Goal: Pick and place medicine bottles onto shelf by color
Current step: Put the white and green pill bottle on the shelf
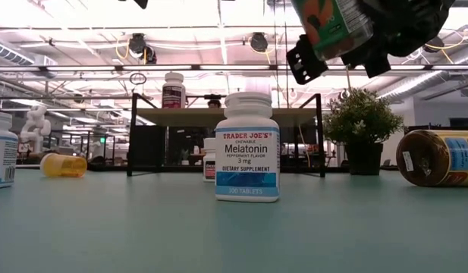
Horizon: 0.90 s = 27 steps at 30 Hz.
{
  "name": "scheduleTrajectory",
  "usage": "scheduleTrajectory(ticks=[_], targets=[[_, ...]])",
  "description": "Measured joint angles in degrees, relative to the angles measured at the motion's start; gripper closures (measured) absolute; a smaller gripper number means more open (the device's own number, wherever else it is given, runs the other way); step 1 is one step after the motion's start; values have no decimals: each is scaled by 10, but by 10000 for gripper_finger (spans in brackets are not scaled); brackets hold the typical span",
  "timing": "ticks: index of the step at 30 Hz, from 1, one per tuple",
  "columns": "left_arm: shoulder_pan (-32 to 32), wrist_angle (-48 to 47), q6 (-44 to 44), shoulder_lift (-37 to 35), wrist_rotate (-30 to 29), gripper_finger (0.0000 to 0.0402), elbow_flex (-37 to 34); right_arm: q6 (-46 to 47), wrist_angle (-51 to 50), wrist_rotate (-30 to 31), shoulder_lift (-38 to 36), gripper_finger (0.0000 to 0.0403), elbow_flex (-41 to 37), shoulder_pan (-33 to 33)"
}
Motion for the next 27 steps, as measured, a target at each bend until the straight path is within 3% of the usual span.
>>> scheduleTrajectory(ticks=[9, 20, 27], targets=[[-1, 21, 29, -1, 5, 66, 1, 15, -5, 6, 1, 93, 0, 0], [4, 17, 63, 10, 29, 126, 1, 9, 1, 5, 1, 90, 0, 0], [7, 43, 77, 34, 31, 139, 1, 0, -1, 4, 2, 90, -1, 0]])
